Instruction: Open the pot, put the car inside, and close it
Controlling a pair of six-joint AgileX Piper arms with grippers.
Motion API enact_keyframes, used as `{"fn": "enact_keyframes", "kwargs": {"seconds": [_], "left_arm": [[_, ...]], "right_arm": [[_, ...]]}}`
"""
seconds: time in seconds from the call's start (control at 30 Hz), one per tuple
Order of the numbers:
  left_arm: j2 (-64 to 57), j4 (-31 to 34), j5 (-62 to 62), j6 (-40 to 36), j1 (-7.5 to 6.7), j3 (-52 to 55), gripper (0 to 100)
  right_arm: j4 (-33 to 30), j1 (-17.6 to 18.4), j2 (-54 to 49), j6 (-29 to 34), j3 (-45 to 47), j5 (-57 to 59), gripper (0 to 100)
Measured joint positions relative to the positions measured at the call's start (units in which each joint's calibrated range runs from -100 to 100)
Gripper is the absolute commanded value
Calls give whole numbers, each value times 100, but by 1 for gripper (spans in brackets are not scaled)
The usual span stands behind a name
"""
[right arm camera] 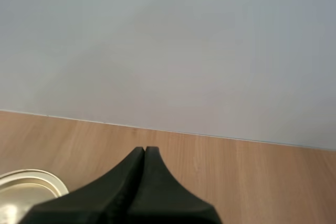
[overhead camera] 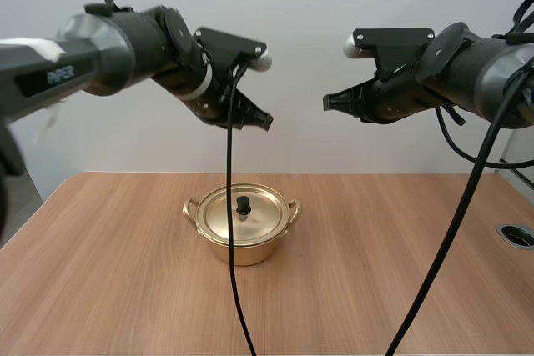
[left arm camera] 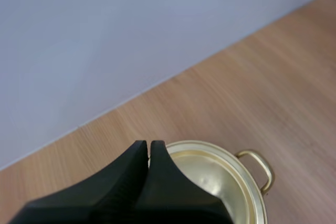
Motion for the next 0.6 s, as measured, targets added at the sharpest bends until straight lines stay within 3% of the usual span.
{"fn": "enact_keyframes", "kwargs": {"seconds": [0.17, 0.33, 0.6], "left_arm": [[-958, 0, -96, 0, 0, -68, 0], [-1912, -202, -96, 0, 0, -68, 0], [-3422, -202, 872, -255, 0, -55, 0]], "right_arm": [[310, 0, -360, 177, 0, 764, 0], [388, 0, -998, 75, 0, 829, 0], [388, 0, -2409, -37, 12, 1458, 0]]}}
